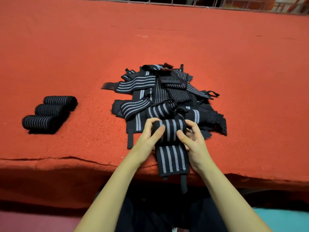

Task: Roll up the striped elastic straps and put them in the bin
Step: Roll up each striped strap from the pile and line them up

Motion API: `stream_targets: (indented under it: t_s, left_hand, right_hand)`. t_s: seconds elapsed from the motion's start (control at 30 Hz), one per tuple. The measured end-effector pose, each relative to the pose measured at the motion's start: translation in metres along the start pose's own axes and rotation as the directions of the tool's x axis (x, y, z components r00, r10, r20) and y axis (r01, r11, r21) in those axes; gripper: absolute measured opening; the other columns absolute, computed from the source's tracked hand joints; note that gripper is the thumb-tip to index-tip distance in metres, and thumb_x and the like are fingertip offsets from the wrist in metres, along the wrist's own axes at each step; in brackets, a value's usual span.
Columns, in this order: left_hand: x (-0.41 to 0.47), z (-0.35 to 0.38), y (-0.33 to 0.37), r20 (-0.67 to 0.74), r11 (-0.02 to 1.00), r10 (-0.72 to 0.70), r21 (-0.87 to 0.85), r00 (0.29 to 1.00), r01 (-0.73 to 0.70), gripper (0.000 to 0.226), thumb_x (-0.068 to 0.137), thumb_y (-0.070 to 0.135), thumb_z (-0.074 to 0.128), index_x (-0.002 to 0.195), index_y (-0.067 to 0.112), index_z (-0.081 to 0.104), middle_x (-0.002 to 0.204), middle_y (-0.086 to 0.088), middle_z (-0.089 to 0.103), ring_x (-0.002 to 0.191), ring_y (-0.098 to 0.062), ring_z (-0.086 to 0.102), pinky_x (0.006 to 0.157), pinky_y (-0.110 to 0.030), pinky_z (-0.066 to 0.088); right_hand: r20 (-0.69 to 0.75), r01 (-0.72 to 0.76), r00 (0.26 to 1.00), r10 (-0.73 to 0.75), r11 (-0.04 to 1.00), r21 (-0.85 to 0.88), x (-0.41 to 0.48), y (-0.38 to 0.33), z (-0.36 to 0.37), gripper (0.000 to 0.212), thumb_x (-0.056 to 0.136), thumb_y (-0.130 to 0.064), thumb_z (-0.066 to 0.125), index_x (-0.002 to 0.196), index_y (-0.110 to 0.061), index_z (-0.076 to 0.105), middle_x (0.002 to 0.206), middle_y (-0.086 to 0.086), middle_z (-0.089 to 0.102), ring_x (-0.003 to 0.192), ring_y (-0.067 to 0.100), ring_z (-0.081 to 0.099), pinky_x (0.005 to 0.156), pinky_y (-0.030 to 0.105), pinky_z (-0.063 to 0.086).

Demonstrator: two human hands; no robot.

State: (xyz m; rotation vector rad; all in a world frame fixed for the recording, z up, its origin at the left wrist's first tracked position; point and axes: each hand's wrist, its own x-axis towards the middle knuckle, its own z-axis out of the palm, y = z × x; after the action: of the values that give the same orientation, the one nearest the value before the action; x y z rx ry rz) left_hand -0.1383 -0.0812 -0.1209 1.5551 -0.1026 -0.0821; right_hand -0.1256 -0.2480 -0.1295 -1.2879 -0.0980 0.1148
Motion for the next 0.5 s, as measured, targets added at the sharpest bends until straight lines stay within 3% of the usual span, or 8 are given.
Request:
stream_targets:
  t_s: [0.07, 0.17, 0.23, 0.33, 0.4, 0.5]
  left_hand:
    - [0.0, 0.0, 0.003, -0.026, 0.999, 0.001, -0.039, 1.0, -0.002, 0.031, 0.077, 0.056, 0.062, 0.105, 0.046, 0.055, 0.119, -0.001, 0.062, 0.112, -0.019, 0.062, 0.096, -0.047, 0.05]
    - [-0.004, -0.003, 0.001, -0.019, 0.989, 0.032, -0.145, 0.999, -0.034, 0.036, 0.075, 0.043, 0.068, 0.11, 0.036, 0.06, 0.112, 0.0, 0.06, 0.095, -0.009, 0.064, 0.073, -0.026, 0.054]
    - [-0.007, -0.005, -0.001, 0.001, 0.984, 0.077, -0.163, 0.997, -0.076, 0.035, 0.081, 0.024, 0.068, 0.115, 0.027, 0.06, 0.101, 0.006, 0.064, 0.086, -0.004, 0.063, 0.066, -0.017, 0.05]
    - [-0.008, -0.005, -0.003, 0.041, 0.981, 0.092, -0.173, 0.995, -0.083, 0.04, 0.086, -0.006, 0.061, 0.123, 0.009, 0.054, 0.077, 0.015, 0.066, 0.06, 0.003, 0.059, 0.055, -0.007, 0.044]
    - [-0.008, -0.006, -0.003, 0.048, 0.979, 0.078, -0.194, 0.996, -0.067, 0.046, 0.082, -0.01, 0.062, 0.125, 0.005, 0.053, 0.08, 0.012, 0.069, 0.07, 0.0, 0.064, 0.062, -0.01, 0.048]
    - [-0.007, -0.008, -0.003, 0.035, 0.978, 0.069, -0.199, 0.997, -0.061, 0.055, 0.073, 0.008, 0.074, 0.125, 0.015, 0.055, 0.111, 0.002, 0.065, 0.1, -0.012, 0.066, 0.081, -0.021, 0.051]
  right_hand:
    - [0.025, -0.003, 1.0, 0.003, 1.0, 0.008, 0.0, 0.0, 0.0, 0.047, 0.076, -0.016, 0.07, 0.121, -0.019, 0.052, 0.11, 0.01, 0.064, 0.102, 0.02, 0.065, 0.09, 0.032, 0.053]
    - [0.061, 0.003, 0.998, -0.001, 0.999, -0.034, -0.002, -0.002, 0.004, 0.065, 0.07, -0.025, 0.076, 0.129, -0.015, 0.049, 0.118, 0.01, 0.066, 0.112, 0.022, 0.063, 0.097, 0.034, 0.051]
    - [0.053, 0.017, 0.999, -0.012, 0.996, -0.091, -0.004, -0.002, 0.008, 0.071, 0.068, -0.029, 0.077, 0.131, -0.013, 0.047, 0.119, 0.008, 0.066, 0.112, 0.018, 0.064, 0.094, 0.031, 0.051]
    - [0.035, 0.036, 0.999, -0.031, 0.991, -0.132, -0.006, -0.003, 0.011, 0.063, 0.075, -0.024, 0.069, 0.132, -0.014, 0.045, 0.116, 0.002, 0.065, 0.105, 0.009, 0.065, 0.085, 0.022, 0.051]
    - [0.033, 0.025, 0.999, -0.021, 0.992, -0.121, -0.007, -0.005, 0.011, 0.061, 0.076, -0.025, 0.067, 0.132, -0.014, 0.045, 0.115, 0.002, 0.065, 0.101, 0.005, 0.065, 0.081, 0.019, 0.051]
    - [0.014, 0.006, 1.0, -0.005, 0.998, -0.055, -0.006, -0.003, 0.009, 0.06, 0.071, -0.018, 0.071, 0.125, -0.011, 0.047, 0.107, 0.004, 0.066, 0.093, 0.008, 0.068, 0.076, 0.02, 0.052]
